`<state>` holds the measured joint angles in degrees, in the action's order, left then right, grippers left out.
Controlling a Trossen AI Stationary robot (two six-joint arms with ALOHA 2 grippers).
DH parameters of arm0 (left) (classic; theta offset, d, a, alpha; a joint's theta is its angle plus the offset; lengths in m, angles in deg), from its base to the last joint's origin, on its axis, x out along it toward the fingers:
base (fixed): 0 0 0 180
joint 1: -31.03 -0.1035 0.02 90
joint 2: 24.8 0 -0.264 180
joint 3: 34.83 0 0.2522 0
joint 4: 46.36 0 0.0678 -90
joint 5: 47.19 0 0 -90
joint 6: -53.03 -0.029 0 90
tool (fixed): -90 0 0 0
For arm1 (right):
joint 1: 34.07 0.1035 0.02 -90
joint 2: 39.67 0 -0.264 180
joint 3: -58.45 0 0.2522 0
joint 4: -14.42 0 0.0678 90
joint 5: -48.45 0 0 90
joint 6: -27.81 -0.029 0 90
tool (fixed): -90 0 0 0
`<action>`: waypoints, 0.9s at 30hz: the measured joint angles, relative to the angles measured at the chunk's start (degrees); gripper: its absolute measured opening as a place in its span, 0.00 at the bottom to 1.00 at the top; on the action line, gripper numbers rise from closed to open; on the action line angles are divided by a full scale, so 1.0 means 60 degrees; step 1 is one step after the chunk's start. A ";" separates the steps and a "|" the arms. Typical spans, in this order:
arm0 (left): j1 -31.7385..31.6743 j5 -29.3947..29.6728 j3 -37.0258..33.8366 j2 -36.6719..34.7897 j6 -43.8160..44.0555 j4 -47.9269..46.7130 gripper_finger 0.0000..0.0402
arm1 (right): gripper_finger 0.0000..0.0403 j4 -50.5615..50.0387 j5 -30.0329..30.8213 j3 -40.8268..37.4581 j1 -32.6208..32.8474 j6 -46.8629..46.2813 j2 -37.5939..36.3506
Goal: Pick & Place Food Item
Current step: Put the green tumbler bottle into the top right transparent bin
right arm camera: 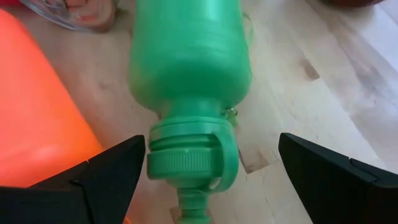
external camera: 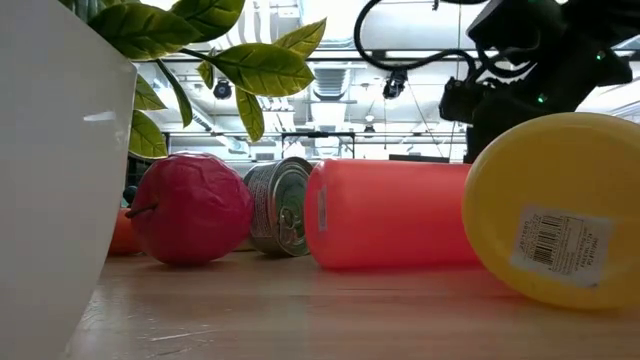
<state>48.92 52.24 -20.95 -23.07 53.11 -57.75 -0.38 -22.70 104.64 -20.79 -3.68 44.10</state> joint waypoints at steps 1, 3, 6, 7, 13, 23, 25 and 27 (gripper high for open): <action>-0.0002 0.0002 -0.0002 0.0002 0.0000 0.0002 0.00 | 0.91 0.0008 -0.0014 0.0000 0.0001 -0.0008 0.0073; -0.0001 0.0001 -0.0001 0.0002 0.0000 0.0001 0.00 | 0.91 0.0091 -0.0091 0.0000 0.0000 -0.0010 0.0188; -0.0001 0.0000 0.0000 -0.0001 0.0000 0.0000 0.00 | 0.91 0.0206 -0.0099 0.0000 0.0000 0.0024 0.0265; -0.0001 0.0000 0.0000 -0.0001 0.0000 0.0004 0.00 | 0.91 0.0234 -0.0105 0.0000 0.0000 0.0037 0.0265; -0.0002 0.0000 0.0000 -0.0001 0.0000 0.0004 0.00 | 0.91 0.0230 -0.0124 0.0004 0.0000 0.0086 0.0229; -0.0004 0.0001 0.0000 -0.0001 0.0000 0.0001 0.00 | 0.91 0.0254 -0.0153 0.0004 0.0000 0.0099 0.0247; -0.0004 0.0000 -0.0002 -0.0001 0.0000 0.0000 0.00 | 0.91 0.0247 -0.0153 0.0004 0.0000 0.0099 0.0247; 0.0000 0.0000 -0.0001 -0.0001 0.0000 0.0003 0.00 | 0.91 0.0250 -0.0158 0.0004 0.0000 0.0103 0.0247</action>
<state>48.92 52.24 -20.95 -23.08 53.11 -57.73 1.13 -23.65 104.66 -20.79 -3.06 45.58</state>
